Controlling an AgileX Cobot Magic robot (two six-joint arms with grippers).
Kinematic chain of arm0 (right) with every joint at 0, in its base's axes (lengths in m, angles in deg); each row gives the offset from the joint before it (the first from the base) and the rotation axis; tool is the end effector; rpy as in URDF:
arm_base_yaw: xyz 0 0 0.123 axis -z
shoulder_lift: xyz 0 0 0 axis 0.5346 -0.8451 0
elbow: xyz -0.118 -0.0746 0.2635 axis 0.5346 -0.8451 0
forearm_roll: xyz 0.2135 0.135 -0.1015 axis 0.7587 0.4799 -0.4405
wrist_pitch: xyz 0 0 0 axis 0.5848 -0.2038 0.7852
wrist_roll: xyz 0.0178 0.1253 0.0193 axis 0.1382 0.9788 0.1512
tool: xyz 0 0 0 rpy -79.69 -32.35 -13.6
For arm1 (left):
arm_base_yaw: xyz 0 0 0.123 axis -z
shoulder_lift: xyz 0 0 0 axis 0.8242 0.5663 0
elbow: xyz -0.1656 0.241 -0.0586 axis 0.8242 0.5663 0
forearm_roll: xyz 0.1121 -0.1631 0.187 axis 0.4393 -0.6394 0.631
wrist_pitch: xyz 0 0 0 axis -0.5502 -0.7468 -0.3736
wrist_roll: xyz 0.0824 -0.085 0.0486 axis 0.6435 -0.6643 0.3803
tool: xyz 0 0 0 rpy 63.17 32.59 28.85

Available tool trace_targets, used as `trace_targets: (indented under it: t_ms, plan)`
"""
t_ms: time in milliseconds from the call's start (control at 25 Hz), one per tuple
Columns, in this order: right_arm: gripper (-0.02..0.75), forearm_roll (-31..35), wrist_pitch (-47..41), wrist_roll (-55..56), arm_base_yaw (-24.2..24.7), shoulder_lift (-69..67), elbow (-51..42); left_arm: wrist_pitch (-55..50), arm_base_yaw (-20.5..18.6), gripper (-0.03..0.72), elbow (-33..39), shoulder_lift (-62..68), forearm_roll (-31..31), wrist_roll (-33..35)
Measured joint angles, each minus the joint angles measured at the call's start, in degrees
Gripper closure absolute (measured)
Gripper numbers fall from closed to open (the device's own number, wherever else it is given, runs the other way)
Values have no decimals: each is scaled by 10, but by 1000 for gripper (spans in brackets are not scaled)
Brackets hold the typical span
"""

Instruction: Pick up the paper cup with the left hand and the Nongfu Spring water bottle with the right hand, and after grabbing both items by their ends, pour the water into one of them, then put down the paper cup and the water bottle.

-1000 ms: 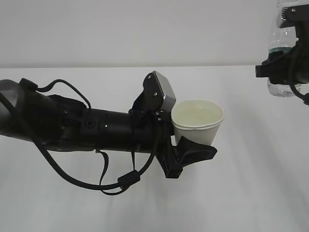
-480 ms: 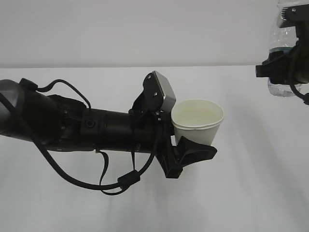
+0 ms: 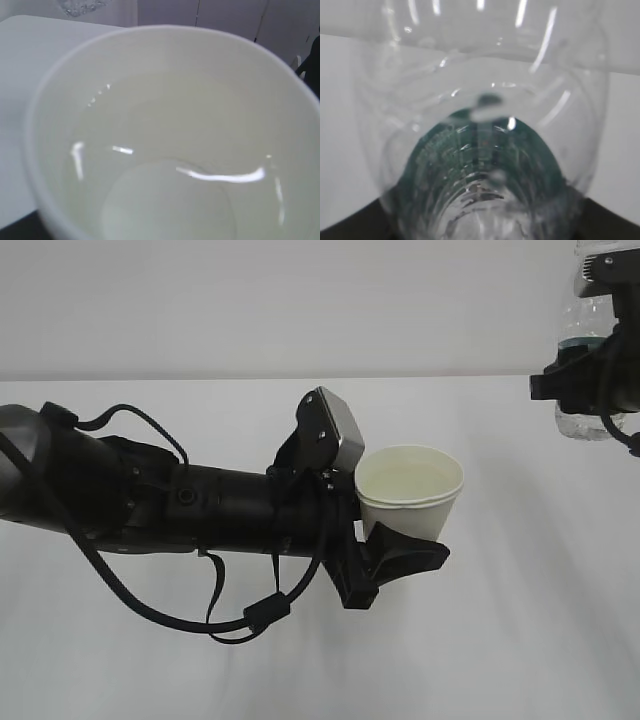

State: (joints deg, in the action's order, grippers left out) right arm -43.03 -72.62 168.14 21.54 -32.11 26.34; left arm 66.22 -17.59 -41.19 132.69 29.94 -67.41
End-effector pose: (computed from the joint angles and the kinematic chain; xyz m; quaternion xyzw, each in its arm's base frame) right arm 0.3712 0.0418 0.2342 -0.0719 0.8537 -0.0762 0.5102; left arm 0.2885 -0.3270 0.1364 0.4945 0.6370 -0.3918 0.4429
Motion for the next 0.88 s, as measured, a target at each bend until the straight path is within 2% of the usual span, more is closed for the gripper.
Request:
trace_targets:
  t_ms: [760,880]
  plan:
    - [335,0,-1,0,0,0,1,0,0,236,0,0,0,0]
    - [335,4,-1,-36,0,0,2,0,0,236,0,0,0,0]
